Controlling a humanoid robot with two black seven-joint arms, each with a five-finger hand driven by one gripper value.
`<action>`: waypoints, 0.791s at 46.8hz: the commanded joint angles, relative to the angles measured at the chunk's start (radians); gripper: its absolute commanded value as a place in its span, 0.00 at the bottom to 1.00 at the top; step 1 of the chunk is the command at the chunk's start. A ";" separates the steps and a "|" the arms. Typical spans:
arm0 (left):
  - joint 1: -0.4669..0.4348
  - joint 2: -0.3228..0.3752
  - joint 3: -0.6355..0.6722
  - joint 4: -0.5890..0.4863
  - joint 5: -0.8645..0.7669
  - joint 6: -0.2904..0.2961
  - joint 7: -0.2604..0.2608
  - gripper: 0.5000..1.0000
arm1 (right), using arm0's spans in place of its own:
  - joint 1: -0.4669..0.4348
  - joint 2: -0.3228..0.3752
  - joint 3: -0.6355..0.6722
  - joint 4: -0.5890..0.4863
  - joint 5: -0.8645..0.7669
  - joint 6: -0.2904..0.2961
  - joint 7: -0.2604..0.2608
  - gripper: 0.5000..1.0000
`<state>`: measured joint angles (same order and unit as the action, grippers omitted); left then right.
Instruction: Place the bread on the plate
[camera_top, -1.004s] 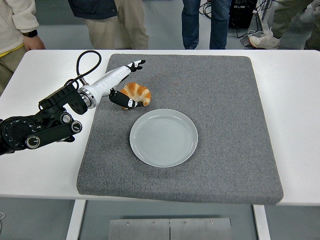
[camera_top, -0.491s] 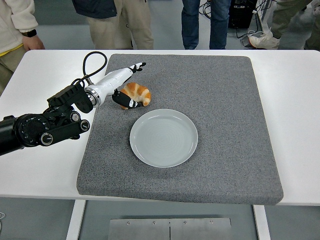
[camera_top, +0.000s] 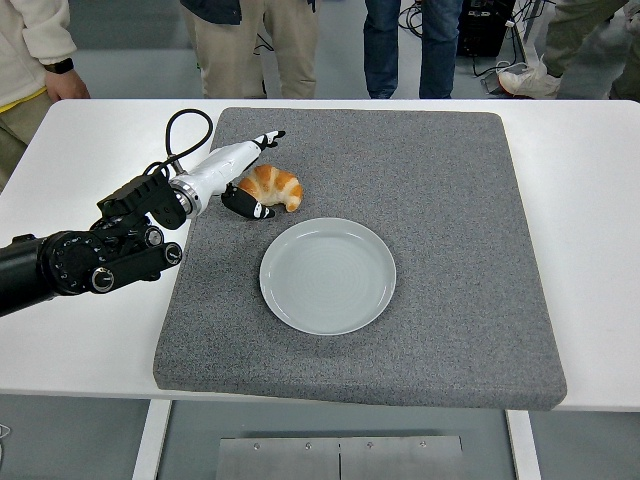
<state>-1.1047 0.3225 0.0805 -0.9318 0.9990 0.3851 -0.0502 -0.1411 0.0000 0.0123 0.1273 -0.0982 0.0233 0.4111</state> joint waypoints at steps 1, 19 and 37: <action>-0.003 0.001 0.001 0.002 0.000 0.003 0.000 0.91 | 0.000 0.000 0.000 0.000 0.000 0.000 0.000 1.00; -0.001 -0.020 0.001 0.057 0.000 0.002 -0.011 0.91 | 0.000 0.000 0.000 0.000 0.000 0.000 0.000 1.00; 0.011 -0.060 0.002 0.100 -0.002 0.002 -0.014 0.91 | 0.000 0.000 0.000 0.000 0.000 0.000 0.000 1.00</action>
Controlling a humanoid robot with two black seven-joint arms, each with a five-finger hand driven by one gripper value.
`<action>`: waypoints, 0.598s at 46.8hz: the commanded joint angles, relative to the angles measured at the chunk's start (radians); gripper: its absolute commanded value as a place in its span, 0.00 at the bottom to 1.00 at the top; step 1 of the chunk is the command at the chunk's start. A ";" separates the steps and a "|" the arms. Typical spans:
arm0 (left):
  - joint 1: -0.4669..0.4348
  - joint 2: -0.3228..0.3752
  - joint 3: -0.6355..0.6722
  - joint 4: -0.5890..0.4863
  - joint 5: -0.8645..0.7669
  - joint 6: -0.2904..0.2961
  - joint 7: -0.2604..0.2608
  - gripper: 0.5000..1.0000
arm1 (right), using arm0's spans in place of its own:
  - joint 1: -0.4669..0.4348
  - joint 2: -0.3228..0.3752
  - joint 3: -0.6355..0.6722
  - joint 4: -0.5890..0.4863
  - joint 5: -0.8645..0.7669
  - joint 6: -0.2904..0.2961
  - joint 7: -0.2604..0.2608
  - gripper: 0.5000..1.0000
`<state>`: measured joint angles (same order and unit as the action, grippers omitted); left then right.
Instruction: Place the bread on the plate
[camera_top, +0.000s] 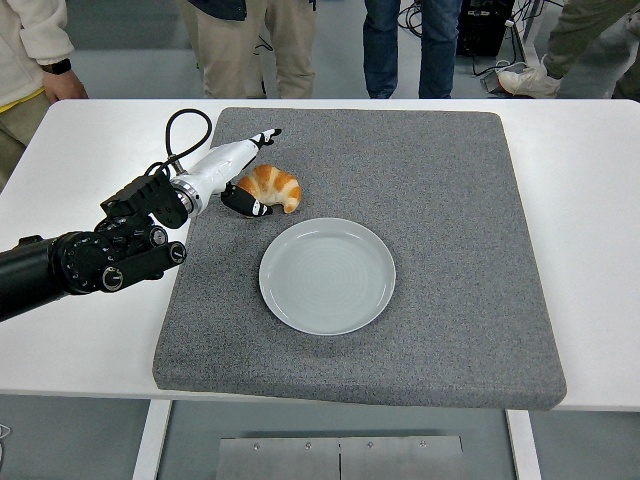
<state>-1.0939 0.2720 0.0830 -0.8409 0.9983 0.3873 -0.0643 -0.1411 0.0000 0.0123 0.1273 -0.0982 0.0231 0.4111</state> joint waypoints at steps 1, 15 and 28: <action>0.000 -0.013 -0.002 0.011 -0.001 -0.001 0.000 0.91 | 0.000 0.000 0.000 0.000 0.000 0.000 0.000 1.00; 0.009 -0.045 -0.003 0.033 -0.015 -0.001 -0.020 0.82 | 0.000 0.000 0.000 0.000 0.000 0.000 0.000 1.00; 0.020 -0.056 -0.003 0.054 -0.017 -0.001 -0.019 0.60 | 0.000 0.000 0.000 0.000 0.000 0.000 0.000 1.00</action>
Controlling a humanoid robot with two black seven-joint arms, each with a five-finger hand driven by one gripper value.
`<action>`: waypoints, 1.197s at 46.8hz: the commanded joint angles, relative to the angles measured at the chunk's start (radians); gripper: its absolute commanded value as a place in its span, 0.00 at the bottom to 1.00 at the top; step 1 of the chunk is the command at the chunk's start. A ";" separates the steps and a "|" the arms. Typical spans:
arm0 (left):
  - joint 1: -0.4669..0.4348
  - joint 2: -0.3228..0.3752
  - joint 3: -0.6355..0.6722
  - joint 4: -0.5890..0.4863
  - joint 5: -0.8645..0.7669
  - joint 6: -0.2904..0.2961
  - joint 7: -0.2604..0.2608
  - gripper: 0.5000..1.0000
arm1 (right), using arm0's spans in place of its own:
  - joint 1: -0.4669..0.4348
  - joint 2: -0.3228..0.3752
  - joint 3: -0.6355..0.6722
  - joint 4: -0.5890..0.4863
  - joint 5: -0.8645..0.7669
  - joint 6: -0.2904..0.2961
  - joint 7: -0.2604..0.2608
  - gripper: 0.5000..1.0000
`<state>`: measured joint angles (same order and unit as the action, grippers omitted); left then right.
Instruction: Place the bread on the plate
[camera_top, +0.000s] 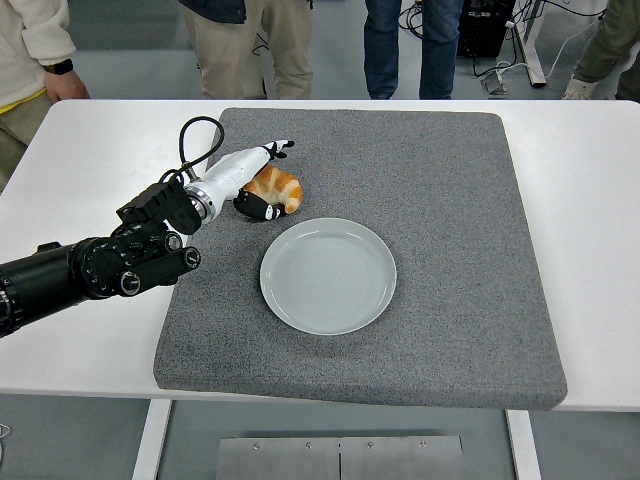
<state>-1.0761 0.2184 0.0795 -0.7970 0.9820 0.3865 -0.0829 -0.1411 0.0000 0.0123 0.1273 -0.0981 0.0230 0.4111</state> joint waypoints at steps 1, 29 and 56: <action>0.004 -0.004 -0.001 0.012 0.000 0.000 0.000 0.60 | 0.000 0.000 0.000 0.000 0.000 0.000 0.000 1.00; -0.004 -0.014 -0.009 0.012 -0.008 -0.001 0.005 0.00 | 0.000 0.000 0.000 0.000 0.000 0.000 0.000 1.00; -0.119 0.102 -0.004 -0.159 -0.069 -0.041 0.012 0.00 | 0.000 0.000 0.000 0.000 0.000 0.000 0.000 1.00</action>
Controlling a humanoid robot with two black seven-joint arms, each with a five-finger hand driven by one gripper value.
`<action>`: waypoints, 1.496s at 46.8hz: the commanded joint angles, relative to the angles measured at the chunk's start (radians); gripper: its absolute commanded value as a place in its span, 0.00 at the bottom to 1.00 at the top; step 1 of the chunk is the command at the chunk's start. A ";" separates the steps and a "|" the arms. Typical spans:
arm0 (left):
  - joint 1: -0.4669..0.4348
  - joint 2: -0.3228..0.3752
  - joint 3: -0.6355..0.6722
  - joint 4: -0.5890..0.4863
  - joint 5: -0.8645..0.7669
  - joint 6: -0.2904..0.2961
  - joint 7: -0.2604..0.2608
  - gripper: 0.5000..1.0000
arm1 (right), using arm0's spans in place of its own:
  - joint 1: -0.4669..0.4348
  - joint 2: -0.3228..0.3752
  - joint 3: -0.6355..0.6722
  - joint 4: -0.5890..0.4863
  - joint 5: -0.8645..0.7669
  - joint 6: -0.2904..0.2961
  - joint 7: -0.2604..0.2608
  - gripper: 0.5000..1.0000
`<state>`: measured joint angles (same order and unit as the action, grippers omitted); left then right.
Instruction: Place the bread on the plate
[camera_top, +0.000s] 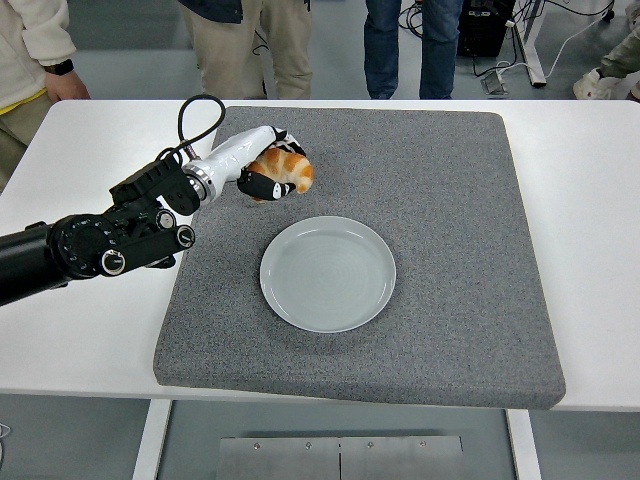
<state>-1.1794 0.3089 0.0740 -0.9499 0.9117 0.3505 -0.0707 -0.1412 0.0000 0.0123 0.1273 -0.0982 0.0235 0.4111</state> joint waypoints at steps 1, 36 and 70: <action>-0.022 0.016 0.001 -0.010 0.001 -0.008 0.000 0.00 | 0.000 0.000 0.000 0.000 0.000 -0.001 0.000 1.00; -0.264 0.194 -0.017 -0.081 0.001 -0.134 -0.015 0.00 | 0.000 0.000 0.000 0.000 0.000 -0.001 0.000 1.00; -0.295 0.237 -0.017 -0.329 0.108 -0.150 -0.178 0.00 | 0.000 0.000 0.000 0.000 0.000 -0.001 0.000 1.00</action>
<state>-1.4769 0.5394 0.0549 -1.2554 1.0075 0.2027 -0.2335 -0.1411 0.0000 0.0123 0.1273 -0.0982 0.0231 0.4111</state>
